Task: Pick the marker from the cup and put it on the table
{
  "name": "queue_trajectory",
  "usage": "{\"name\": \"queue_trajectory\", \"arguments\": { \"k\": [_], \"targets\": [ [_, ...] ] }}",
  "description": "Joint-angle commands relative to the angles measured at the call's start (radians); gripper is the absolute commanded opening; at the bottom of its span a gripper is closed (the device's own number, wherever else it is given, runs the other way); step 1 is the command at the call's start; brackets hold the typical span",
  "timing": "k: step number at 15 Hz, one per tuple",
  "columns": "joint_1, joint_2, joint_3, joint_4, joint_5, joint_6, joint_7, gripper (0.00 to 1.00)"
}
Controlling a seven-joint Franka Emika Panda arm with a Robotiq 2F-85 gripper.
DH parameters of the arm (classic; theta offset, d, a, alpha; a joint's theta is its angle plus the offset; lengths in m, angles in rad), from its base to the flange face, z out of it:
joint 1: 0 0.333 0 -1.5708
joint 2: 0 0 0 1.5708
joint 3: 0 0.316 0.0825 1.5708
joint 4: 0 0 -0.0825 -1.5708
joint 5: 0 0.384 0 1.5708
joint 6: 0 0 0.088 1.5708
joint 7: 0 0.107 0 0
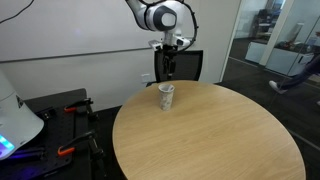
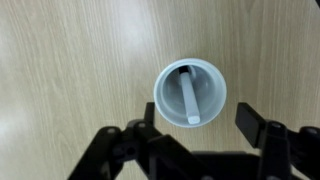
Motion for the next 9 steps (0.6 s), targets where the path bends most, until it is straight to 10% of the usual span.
{"name": "queue_trajectory", "arguments": {
  "k": [1,9],
  "targets": [
    [0.004,0.047,-0.007,0.075,0.029,-0.042,-0.042,0.70],
    [0.003,0.067,-0.002,0.059,0.032,0.013,-0.067,0.60]
  ]
}}
